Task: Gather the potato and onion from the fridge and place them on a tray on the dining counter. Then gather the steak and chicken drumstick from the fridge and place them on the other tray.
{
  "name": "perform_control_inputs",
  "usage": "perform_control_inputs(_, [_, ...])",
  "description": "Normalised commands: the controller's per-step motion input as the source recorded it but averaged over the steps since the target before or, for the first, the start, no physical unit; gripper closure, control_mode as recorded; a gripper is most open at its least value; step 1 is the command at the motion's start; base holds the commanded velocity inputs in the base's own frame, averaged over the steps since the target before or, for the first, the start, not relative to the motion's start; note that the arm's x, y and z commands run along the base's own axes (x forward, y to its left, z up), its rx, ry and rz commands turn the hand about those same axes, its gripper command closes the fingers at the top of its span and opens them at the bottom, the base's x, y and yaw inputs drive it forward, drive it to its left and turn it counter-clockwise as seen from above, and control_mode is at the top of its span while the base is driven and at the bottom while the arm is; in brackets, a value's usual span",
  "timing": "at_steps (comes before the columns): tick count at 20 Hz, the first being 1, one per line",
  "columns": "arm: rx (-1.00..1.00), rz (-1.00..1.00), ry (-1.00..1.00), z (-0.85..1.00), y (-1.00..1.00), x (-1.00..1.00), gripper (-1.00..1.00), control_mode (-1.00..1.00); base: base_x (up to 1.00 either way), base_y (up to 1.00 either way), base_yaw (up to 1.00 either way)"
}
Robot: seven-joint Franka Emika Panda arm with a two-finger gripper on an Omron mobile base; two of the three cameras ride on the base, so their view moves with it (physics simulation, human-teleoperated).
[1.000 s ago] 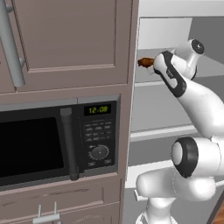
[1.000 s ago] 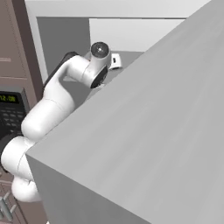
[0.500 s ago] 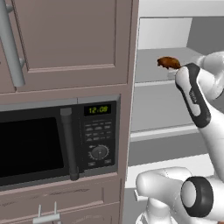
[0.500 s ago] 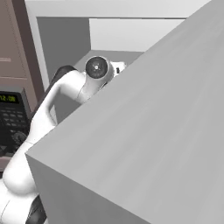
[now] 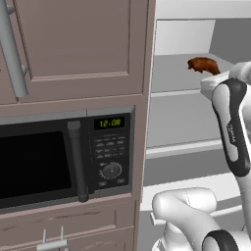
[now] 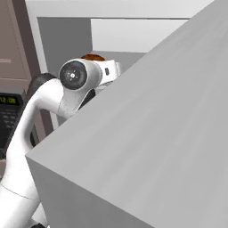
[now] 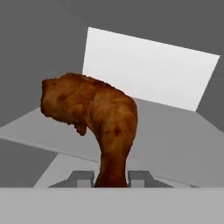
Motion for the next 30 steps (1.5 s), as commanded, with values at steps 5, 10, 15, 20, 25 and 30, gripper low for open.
perform_control_inputs(5, [-0.11, -0.01, 0.50, 0.13, 0.00, -0.88, 1.00, -1.00, 0.00, 0.00, 0.00])
perform_control_inputs(10, [-0.03, 0.00, 0.15, -0.28, 0.18, -1.00, 1.00, -1.00, 0.00, 0.00, 0.00])
perform_control_inputs(15, [0.00, 0.00, -0.03, -0.16, 0.49, -1.00, 1.00, -1.00, 0.00, 0.00, 0.00])
perform_control_inputs(20, [0.00, -0.04, -0.02, -0.28, 0.77, -0.47, 1.00, -1.00, 0.00, 0.00, 0.00])
perform_control_inputs(25, [0.02, -0.10, -0.07, -0.44, 0.24, 0.04, 1.00, -1.00, 0.00, 0.00, 0.00])
perform_control_inputs(30, [0.04, -0.04, -0.07, -0.27, 0.02, 0.02, 1.00, -1.00, 0.00, 0.00, 0.00])
